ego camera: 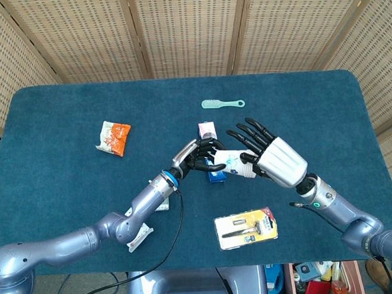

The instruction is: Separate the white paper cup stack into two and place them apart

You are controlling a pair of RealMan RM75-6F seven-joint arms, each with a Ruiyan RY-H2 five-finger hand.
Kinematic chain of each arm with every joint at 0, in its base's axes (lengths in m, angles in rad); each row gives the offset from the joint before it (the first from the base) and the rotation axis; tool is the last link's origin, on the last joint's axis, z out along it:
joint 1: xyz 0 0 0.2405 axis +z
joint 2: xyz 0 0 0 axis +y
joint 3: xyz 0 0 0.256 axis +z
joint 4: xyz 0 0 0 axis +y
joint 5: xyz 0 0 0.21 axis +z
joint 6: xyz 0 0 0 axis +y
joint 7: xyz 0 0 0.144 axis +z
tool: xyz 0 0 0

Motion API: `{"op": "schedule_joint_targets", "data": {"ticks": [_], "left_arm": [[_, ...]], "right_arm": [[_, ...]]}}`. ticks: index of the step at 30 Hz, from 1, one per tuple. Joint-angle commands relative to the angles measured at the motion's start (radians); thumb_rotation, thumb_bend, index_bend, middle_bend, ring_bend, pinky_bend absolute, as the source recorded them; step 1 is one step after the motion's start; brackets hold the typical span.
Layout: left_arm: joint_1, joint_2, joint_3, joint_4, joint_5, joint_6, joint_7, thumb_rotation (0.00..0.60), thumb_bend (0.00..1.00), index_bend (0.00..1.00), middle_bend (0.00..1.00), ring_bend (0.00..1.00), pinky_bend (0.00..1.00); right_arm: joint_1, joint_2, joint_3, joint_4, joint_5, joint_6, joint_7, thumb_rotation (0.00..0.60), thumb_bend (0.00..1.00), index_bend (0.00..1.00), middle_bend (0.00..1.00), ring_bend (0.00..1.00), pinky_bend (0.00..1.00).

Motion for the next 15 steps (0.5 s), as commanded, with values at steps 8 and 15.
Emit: {"op": "schedule_joint_targets", "data": {"ticks": [8, 15], "left_arm": [[0.002, -0.007, -0.002, 0.004, 0.008, -0.007, -0.005, 0.600, 0.37, 0.50, 0.49, 0.42, 0.46], [0.002, -0.013, -0.004, 0.012, 0.013, -0.012, -0.007, 0.600, 0.37, 0.50, 0.49, 0.42, 0.46]], "right_arm": [[0.007, -0.010, -0.012, 0.009, 0.005, 0.002, -0.003, 0.600, 0.52, 0.63, 0.17, 0.00, 0.02], [0.007, -0.013, -0.017, 0.017, 0.011, 0.011, -0.001, 0.600, 0.53, 0.65, 0.17, 0.00, 0.02]]}}
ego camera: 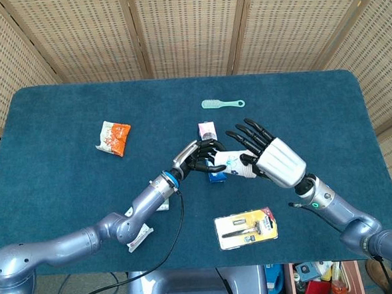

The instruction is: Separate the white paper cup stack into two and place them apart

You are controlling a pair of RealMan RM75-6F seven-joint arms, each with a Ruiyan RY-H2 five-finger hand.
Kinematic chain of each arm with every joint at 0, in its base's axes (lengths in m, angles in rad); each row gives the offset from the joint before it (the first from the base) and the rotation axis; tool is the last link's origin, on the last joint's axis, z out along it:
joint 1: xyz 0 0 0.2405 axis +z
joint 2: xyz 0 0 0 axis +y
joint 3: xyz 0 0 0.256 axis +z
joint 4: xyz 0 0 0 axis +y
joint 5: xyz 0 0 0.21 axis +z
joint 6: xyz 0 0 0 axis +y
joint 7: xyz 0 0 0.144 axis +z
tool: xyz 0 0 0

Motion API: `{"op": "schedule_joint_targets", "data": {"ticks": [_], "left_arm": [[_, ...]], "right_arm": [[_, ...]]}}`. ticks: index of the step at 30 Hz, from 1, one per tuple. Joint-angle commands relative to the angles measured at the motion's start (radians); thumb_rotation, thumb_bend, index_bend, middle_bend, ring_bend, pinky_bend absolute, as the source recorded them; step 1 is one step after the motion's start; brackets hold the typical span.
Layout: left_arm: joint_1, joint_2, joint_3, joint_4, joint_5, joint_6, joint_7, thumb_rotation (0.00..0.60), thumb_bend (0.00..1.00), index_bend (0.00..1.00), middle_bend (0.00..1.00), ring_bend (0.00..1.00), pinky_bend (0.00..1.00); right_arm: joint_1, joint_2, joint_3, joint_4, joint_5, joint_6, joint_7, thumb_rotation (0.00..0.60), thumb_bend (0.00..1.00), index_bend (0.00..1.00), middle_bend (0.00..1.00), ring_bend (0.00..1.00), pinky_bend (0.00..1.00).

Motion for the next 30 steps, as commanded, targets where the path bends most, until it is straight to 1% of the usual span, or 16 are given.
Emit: {"op": "schedule_joint_targets", "data": {"ticks": [1, 6, 13, 20, 23, 25, 28, 30], "left_arm": [[0.000, -0.001, 0.000, 0.003, 0.001, -0.002, 0.000, 0.600, 0.36, 0.50, 0.49, 0.42, 0.46], [0.015, 0.009, 0.000, 0.021, 0.000, -0.003, -0.007, 0.600, 0.37, 0.50, 0.49, 0.42, 0.46], [0.036, 0.028, -0.002, 0.030, 0.004, -0.003, -0.019, 0.600, 0.36, 0.50, 0.49, 0.42, 0.45], [0.086, 0.100, 0.000, 0.039, 0.036, 0.009, -0.027, 0.600, 0.36, 0.50, 0.49, 0.42, 0.46], [0.112, 0.160, 0.019, 0.043, 0.086, 0.030, 0.006, 0.600, 0.36, 0.50, 0.49, 0.42, 0.46], [0.126, 0.205, 0.045, 0.052, 0.138, 0.056, 0.055, 0.600, 0.36, 0.50, 0.49, 0.42, 0.46], [0.148, 0.277, 0.093, 0.059, 0.216, 0.099, 0.142, 0.600, 0.37, 0.50, 0.49, 0.42, 0.46], [0.164, 0.338, 0.139, 0.060, 0.273, 0.133, 0.228, 0.600, 0.36, 0.50, 0.49, 0.42, 0.46]], "right_arm": [[-0.002, -0.001, -0.001, 0.005, 0.002, 0.008, 0.001, 0.600, 0.53, 0.65, 0.17, 0.00, 0.02], [-0.025, 0.007, -0.007, 0.029, 0.000, 0.062, 0.015, 0.600, 0.53, 0.65, 0.18, 0.00, 0.03], [-0.045, 0.019, -0.019, 0.047, -0.008, 0.102, 0.026, 0.600, 0.53, 0.65, 0.19, 0.00, 0.03], [-0.081, 0.058, -0.046, 0.058, -0.023, 0.138, 0.008, 0.600, 0.53, 0.65, 0.19, 0.00, 0.03], [-0.092, 0.085, -0.064, 0.069, -0.035, 0.138, -0.008, 0.600, 0.53, 0.65, 0.19, 0.00, 0.03], [-0.096, 0.103, -0.077, 0.075, -0.044, 0.129, -0.018, 0.600, 0.53, 0.65, 0.20, 0.01, 0.04], [-0.096, 0.139, -0.101, 0.069, -0.060, 0.095, -0.047, 0.600, 0.53, 0.65, 0.20, 0.02, 0.04], [-0.086, 0.173, -0.118, 0.047, -0.079, 0.059, -0.087, 0.600, 0.53, 0.65, 0.21, 0.03, 0.04]]}}
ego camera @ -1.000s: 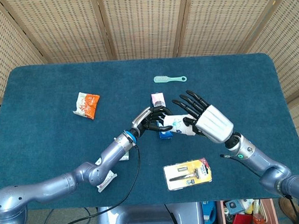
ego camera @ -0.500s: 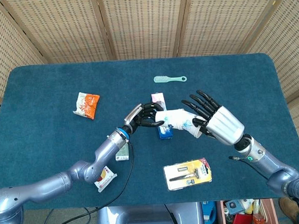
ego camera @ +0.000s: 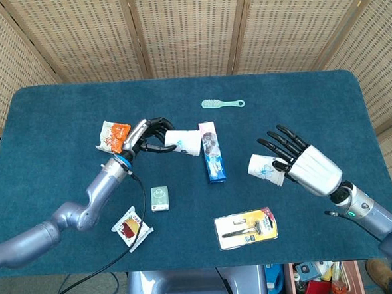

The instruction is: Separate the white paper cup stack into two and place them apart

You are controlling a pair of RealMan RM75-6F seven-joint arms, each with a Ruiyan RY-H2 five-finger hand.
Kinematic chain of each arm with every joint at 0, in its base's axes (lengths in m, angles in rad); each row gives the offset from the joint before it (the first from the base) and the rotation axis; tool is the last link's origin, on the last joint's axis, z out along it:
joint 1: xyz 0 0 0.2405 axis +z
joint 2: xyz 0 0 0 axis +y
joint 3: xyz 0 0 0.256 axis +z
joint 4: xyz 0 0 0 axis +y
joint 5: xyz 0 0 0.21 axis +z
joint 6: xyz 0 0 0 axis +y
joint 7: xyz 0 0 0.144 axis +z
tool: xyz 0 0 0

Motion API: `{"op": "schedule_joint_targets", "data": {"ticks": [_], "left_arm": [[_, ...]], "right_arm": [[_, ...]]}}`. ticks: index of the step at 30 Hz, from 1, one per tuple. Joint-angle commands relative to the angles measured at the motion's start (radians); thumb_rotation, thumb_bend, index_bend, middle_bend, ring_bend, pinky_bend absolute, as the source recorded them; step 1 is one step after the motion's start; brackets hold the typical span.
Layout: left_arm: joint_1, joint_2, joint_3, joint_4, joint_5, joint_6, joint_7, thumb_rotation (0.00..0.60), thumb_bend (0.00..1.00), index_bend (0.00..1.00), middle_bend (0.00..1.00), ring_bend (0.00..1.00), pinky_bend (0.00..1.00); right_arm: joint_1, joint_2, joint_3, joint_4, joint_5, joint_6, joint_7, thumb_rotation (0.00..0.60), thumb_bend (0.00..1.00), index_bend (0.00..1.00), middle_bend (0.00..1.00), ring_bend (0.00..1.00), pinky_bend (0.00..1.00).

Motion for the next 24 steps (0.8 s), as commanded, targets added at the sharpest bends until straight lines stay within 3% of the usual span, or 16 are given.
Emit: {"op": "schedule_joint_targets", "data": {"ticks": [1, 5, 10, 15, 19, 21, 24], "left_arm": [[0.040, 0.121, 0.092, 0.006, 0.113, 0.071, 0.159, 0.600, 0.36, 0.50, 0.49, 0.42, 0.46], [0.082, 0.197, 0.169, 0.002, 0.173, 0.138, 0.318, 0.600, 0.36, 0.51, 0.49, 0.43, 0.46], [0.122, 0.227, 0.237, -0.015, 0.175, 0.182, 0.470, 0.600, 0.36, 0.51, 0.49, 0.43, 0.46], [0.150, 0.230, 0.275, -0.036, 0.125, 0.203, 0.611, 0.600, 0.37, 0.51, 0.49, 0.43, 0.46], [0.162, 0.218, 0.288, -0.043, 0.081, 0.212, 0.680, 0.600, 0.37, 0.51, 0.46, 0.41, 0.46], [0.164, 0.214, 0.295, -0.049, 0.060, 0.208, 0.709, 0.600, 0.36, 0.46, 0.38, 0.33, 0.44], [0.162, 0.217, 0.306, -0.064, 0.027, 0.184, 0.745, 0.600, 0.36, 0.19, 0.13, 0.13, 0.32]], "right_arm": [[0.013, 0.052, -0.031, -0.034, -0.032, -0.060, -0.063, 0.600, 0.53, 0.65, 0.21, 0.03, 0.04], [0.050, 0.101, -0.074, -0.072, -0.092, -0.167, -0.177, 0.600, 0.53, 0.65, 0.21, 0.03, 0.04], [0.092, 0.154, -0.105, -0.163, -0.119, -0.329, -0.322, 0.600, 0.53, 0.65, 0.22, 0.05, 0.04], [0.125, 0.178, -0.115, -0.255, -0.109, -0.475, -0.422, 0.600, 0.53, 0.65, 0.22, 0.05, 0.05], [0.135, 0.172, -0.107, -0.285, -0.091, -0.522, -0.459, 0.600, 0.53, 0.64, 0.21, 0.06, 0.05], [0.139, 0.167, -0.103, -0.291, -0.085, -0.536, -0.472, 0.600, 0.46, 0.53, 0.20, 0.06, 0.05], [0.141, 0.163, -0.094, -0.297, -0.072, -0.553, -0.496, 0.600, 0.12, 0.27, 0.14, 0.06, 0.04]]}}
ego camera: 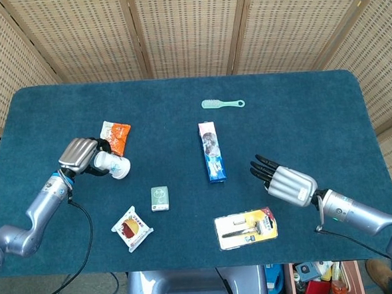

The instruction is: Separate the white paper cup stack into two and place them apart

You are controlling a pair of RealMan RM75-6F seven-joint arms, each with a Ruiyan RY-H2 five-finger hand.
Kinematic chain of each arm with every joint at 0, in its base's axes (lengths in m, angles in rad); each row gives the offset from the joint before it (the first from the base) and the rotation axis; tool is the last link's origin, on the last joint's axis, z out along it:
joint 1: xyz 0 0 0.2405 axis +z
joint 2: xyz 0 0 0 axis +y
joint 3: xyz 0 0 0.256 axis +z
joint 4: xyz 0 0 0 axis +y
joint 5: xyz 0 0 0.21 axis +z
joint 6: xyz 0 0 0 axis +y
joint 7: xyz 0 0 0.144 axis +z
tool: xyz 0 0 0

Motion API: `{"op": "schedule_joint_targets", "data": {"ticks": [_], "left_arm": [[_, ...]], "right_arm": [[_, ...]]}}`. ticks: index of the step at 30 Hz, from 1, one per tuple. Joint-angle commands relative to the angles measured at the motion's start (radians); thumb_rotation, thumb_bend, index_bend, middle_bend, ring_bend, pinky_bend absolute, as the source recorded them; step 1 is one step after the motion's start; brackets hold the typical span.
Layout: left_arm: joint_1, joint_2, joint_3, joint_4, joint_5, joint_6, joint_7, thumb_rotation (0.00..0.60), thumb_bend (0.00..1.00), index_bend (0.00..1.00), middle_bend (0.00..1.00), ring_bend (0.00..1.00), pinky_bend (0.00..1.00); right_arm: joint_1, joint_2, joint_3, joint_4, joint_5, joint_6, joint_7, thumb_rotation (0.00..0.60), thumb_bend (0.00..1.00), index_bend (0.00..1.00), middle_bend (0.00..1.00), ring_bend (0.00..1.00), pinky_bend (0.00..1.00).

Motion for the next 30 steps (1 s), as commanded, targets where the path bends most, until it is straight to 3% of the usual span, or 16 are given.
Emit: {"op": "schedule_joint_targets", "data": {"ticks": [1, 2, 4, 12, 17, 24, 30], "left_arm": [[-0.001, 0.004, 0.016, -0.023, -0.040, -0.028, 0.038, 0.600, 0.35, 0.09, 0.05, 0.07, 0.27], [-0.002, 0.008, 0.017, -0.030, -0.052, -0.036, 0.044, 0.600, 0.32, 0.03, 0.01, 0.02, 0.22], [-0.005, 0.017, 0.018, -0.048, -0.075, -0.049, 0.054, 0.600, 0.27, 0.00, 0.00, 0.00, 0.19], [0.029, 0.090, -0.004, -0.149, -0.099, 0.024, 0.022, 0.600, 0.25, 0.00, 0.00, 0.00, 0.15], [0.082, 0.155, 0.004, -0.233, -0.099, 0.101, 0.020, 0.600, 0.21, 0.00, 0.00, 0.00, 0.03], [0.236, 0.235, 0.040, -0.398, -0.102, 0.356, 0.120, 0.600, 0.17, 0.00, 0.00, 0.00, 0.00], [0.359, 0.256, 0.083, -0.502, -0.074, 0.548, 0.187, 0.600, 0.17, 0.00, 0.00, 0.00, 0.00]], "right_arm": [[-0.003, -0.008, 0.018, -0.008, 0.026, -0.011, -0.037, 0.600, 0.07, 0.24, 0.13, 0.06, 0.02], [-0.010, -0.014, 0.030, -0.010, 0.040, -0.004, -0.055, 0.600, 0.02, 0.20, 0.12, 0.06, 0.01], [-0.027, -0.028, 0.051, -0.018, 0.070, 0.013, -0.082, 0.600, 0.00, 0.16, 0.10, 0.06, 0.00], [-0.082, -0.010, 0.116, -0.100, 0.131, 0.146, -0.080, 0.600, 0.00, 0.15, 0.09, 0.06, 0.00], [-0.175, 0.014, 0.135, -0.179, 0.207, 0.272, -0.015, 0.600, 0.00, 0.15, 0.05, 0.03, 0.00], [-0.382, 0.007, 0.091, -0.265, 0.344, 0.431, 0.098, 0.600, 0.00, 0.02, 0.00, 0.00, 0.00], [-0.498, -0.020, 0.062, -0.289, 0.408, 0.498, 0.130, 0.600, 0.00, 0.00, 0.00, 0.00, 0.00]]}}
